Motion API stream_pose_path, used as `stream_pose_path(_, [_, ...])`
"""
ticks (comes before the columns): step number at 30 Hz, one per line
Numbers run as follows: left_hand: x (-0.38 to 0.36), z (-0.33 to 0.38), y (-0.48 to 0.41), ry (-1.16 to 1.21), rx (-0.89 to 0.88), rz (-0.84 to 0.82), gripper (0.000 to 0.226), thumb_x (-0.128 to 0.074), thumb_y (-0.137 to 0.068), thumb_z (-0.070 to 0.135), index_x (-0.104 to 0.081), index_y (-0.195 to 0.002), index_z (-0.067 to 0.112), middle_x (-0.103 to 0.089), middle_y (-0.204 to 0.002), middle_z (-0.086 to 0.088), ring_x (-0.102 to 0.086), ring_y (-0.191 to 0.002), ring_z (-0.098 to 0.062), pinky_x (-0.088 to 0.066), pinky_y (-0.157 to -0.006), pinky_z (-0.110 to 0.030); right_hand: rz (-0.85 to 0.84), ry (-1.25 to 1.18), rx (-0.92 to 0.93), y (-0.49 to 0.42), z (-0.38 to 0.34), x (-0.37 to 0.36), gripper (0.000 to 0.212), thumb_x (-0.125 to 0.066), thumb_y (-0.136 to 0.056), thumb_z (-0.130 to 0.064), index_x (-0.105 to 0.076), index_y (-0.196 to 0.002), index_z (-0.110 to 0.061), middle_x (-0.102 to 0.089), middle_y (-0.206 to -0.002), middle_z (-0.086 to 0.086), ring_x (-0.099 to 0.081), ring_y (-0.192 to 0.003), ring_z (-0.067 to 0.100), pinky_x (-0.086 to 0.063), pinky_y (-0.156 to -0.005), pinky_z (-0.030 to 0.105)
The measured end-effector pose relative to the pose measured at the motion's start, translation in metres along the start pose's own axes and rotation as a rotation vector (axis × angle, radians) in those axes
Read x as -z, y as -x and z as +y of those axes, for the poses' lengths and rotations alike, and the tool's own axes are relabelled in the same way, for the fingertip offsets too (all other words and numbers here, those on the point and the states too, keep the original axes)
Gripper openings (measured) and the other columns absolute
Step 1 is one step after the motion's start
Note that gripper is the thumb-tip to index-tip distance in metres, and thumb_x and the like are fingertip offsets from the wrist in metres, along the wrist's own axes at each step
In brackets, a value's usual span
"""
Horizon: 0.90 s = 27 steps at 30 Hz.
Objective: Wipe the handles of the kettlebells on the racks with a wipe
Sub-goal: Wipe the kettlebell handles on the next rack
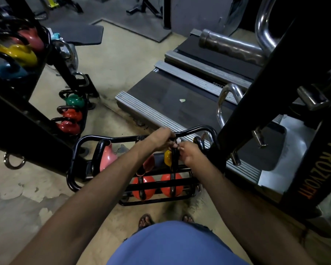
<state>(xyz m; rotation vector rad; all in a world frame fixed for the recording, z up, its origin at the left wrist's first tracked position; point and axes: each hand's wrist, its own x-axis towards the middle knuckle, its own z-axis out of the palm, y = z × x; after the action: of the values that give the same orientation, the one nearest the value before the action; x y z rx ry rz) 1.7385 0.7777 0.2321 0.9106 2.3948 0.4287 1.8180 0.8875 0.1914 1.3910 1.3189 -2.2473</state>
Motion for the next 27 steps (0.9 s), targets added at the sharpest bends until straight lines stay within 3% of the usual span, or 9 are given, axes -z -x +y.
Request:
stream_pose_path(5, [-0.003,-0.003,-0.001,0.014,-0.007,0.009,0.027,-0.072,-0.091,0.030,-0.073,-0.107,0.008,-0.074,-0.093,-0.009,-0.068,-0.088,-0.024,-0.047,-0.074,-0.031,-0.109,-0.042,0.009,-0.005,-0.012,-0.004,0.030,-0.030,-0.106,-0.005,-0.056,-0.094,-0.011,-0.059,-0.056,0.004,-0.055,-0.039,0.011,-0.049,-0.040,0.024])
stream_pose_path(8, [-0.004,-0.005,-0.002,0.030,0.015,0.008,0.032,-0.070,-0.092,0.025,-0.070,-0.117,0.006,-0.075,-0.100,-0.012,-0.070,-0.093,-0.026,-0.055,-0.081,-0.034,-0.099,0.022,0.034,0.004,0.006,0.001,0.025,-0.037,-0.099,-0.003,-0.061,-0.101,-0.007,-0.066,-0.071,0.009,-0.067,-0.061,0.022,-0.056,-0.061,0.034])
stream_pose_path(11, [-0.005,-0.006,-0.005,-0.020,0.015,0.016,0.040,-0.071,-0.091,0.031,-0.068,-0.122,0.006,-0.072,-0.107,-0.015,-0.066,-0.103,-0.030,-0.052,-0.088,-0.038,-0.049,0.180,0.105,0.007,0.024,0.017,0.021,-0.052,-0.076,-0.002,-0.068,-0.089,0.000,-0.060,-0.076,0.016,-0.057,-0.063,0.028,-0.050,-0.059,0.031])
stream_pose_path(14, [-0.005,-0.005,-0.005,-0.035,0.016,0.000,0.037,-0.069,-0.092,0.031,-0.068,-0.120,0.007,-0.072,-0.104,-0.015,-0.067,-0.100,-0.030,-0.053,-0.086,-0.038,0.010,0.211,0.189,0.010,0.024,0.021,0.015,-0.058,-0.073,0.004,-0.067,-0.073,-0.008,-0.058,-0.066,0.013,-0.057,-0.059,0.025,-0.049,-0.053,0.028])
stream_pose_path(16, [-0.005,-0.005,-0.006,-0.053,0.013,0.001,0.032,-0.068,-0.093,0.030,-0.070,-0.117,0.008,-0.072,-0.102,-0.015,-0.067,-0.098,-0.030,-0.052,-0.083,-0.037,0.076,0.279,0.360,0.016,0.023,0.019,0.010,-0.062,-0.084,-0.003,-0.067,-0.077,-0.008,-0.062,-0.066,0.007,-0.059,-0.064,0.023,-0.050,-0.056,0.028])
stream_pose_path(20, [-0.005,-0.006,-0.006,-0.074,-0.002,0.006,0.029,-0.066,-0.094,0.026,-0.070,-0.118,0.010,-0.073,-0.103,-0.013,-0.068,-0.098,-0.030,-0.048,-0.078,-0.032,0.111,0.695,0.947,0.043,0.053,0.032,0.006,-0.065,-0.094,-0.018,-0.066,-0.088,-0.015,-0.069,-0.091,-0.003,-0.064,-0.084,0.011,-0.050,-0.071,0.020])
stream_pose_path(22, [-0.005,-0.005,-0.005,-0.052,0.004,0.014,0.032,-0.067,-0.094,0.027,-0.069,-0.120,0.008,-0.074,-0.104,-0.013,-0.068,-0.098,-0.027,-0.045,-0.072,-0.029,0.087,0.998,1.254,0.047,0.073,0.046,0.009,-0.062,-0.096,-0.017,-0.068,-0.102,-0.014,-0.067,-0.119,0.002,-0.064,-0.108,0.016,-0.055,-0.088,0.025])
stream_pose_path(24, [-0.006,-0.006,-0.004,-0.032,-0.009,0.023,0.033,-0.066,-0.095,0.023,-0.068,-0.123,0.006,-0.075,-0.106,-0.010,-0.069,-0.101,-0.023,-0.049,-0.079,-0.029,0.037,1.303,1.548,0.037,0.083,0.060,0.018,-0.060,-0.097,-0.010,-0.066,-0.114,-0.008,-0.060,-0.139,0.011,-0.055,-0.132,0.025,-0.048,-0.106,0.031])
stream_pose_path(27, [-0.006,-0.005,-0.002,-0.039,-0.019,0.018,0.030,-0.065,-0.096,0.023,-0.069,-0.120,0.006,-0.075,-0.105,-0.010,-0.070,-0.101,-0.024,-0.052,-0.085,-0.032,-0.098,1.719,1.744,0.026,0.076,0.063,0.024,-0.052,-0.097,-0.012,-0.065,-0.116,-0.006,-0.061,-0.134,0.017,-0.042,-0.143,0.037,-0.028,-0.120,0.054])
